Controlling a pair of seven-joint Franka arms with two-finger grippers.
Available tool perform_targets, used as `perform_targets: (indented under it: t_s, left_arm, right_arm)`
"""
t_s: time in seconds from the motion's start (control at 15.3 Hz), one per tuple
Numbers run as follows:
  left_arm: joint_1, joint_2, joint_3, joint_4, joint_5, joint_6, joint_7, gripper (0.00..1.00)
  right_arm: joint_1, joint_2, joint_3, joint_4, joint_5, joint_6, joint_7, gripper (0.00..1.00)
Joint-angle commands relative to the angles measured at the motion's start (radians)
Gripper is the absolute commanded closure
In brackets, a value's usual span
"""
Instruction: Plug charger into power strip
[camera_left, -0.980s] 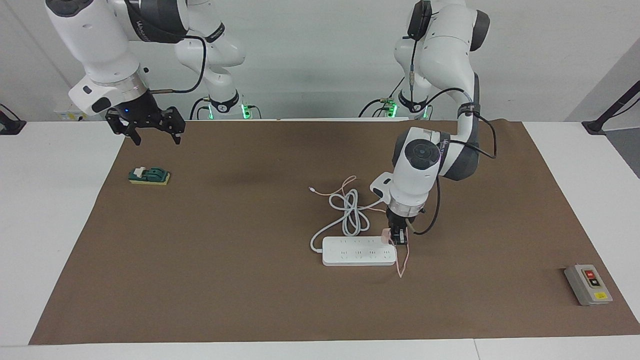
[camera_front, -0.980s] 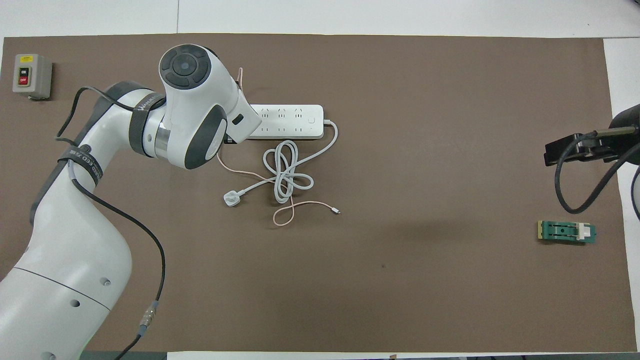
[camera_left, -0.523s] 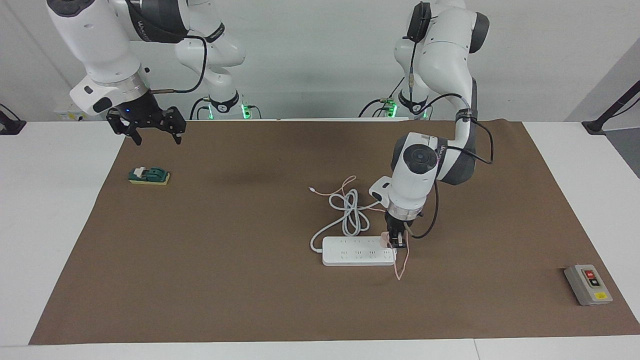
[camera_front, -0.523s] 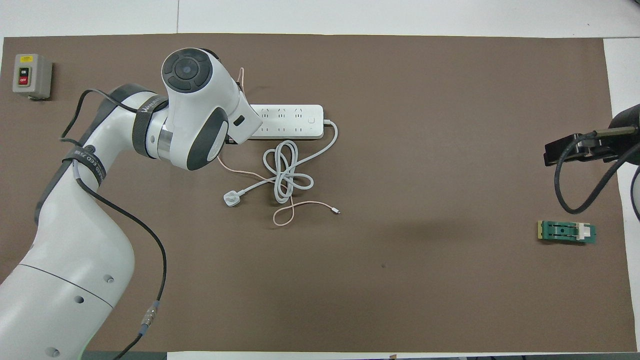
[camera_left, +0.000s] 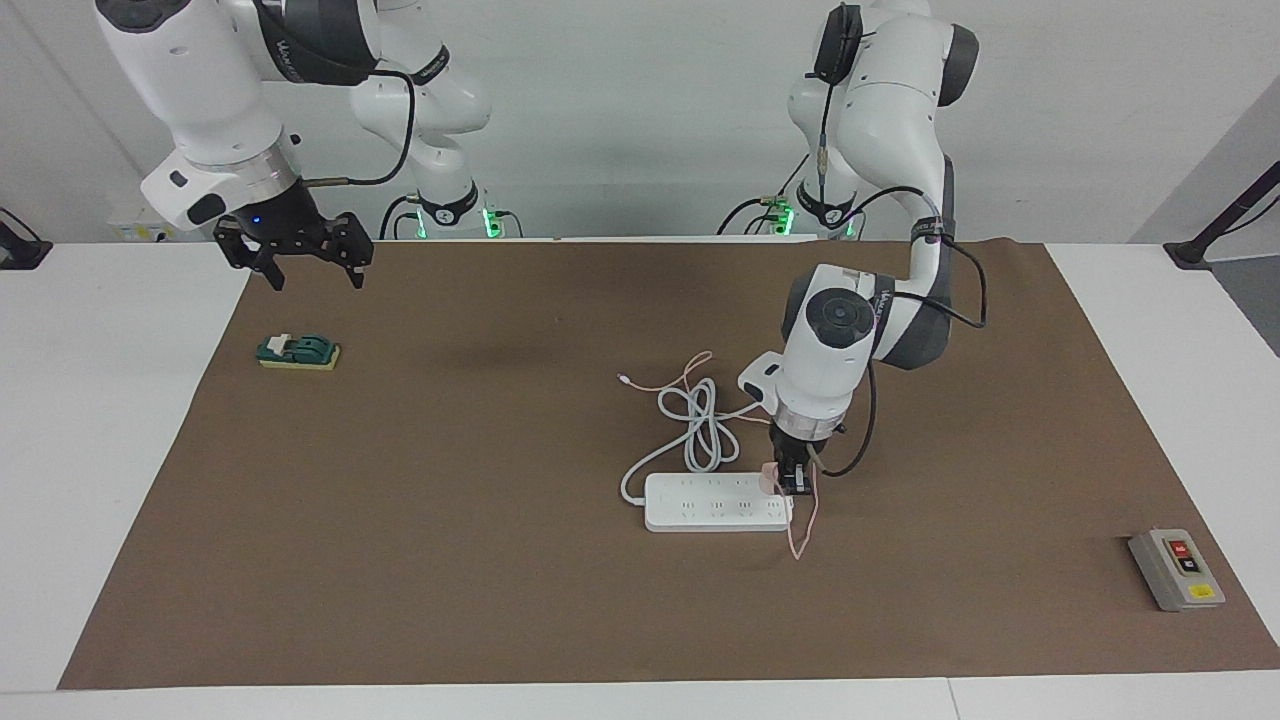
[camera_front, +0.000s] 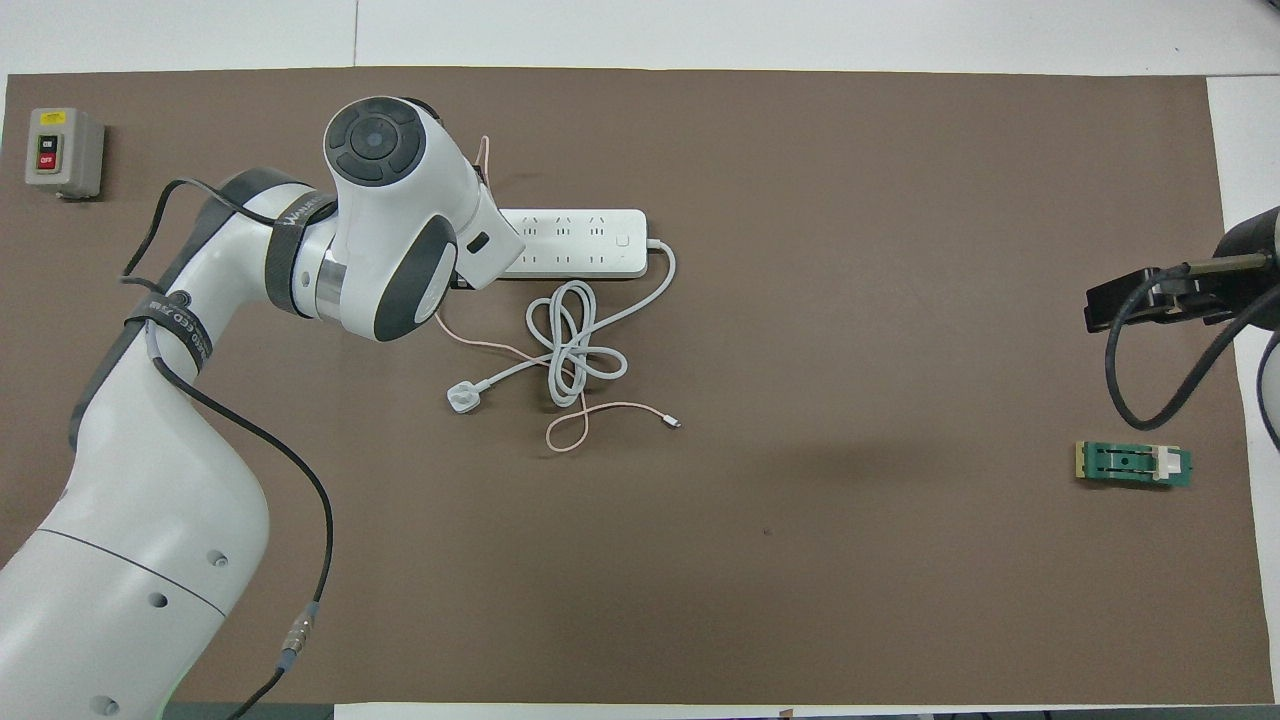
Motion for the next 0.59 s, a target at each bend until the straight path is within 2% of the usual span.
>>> perform_targets:
  t_s: [0.0, 0.52]
  left_arm:
    - [-0.002, -0.018, 0.003, -0.032, -0.006, -0.029, 0.021, 1.00]
    - [-0.008, -0.025, 0.001, -0.056, -0.013, -0.029, 0.018, 1.00]
  right_arm:
    - [-0.006, -0.017, 0.009, -0.013, -0.005, 0.004, 0.015, 0.00]
    - [-0.006, -0.017, 0.009, -0.013, -0.005, 0.007, 0.016, 0.00]
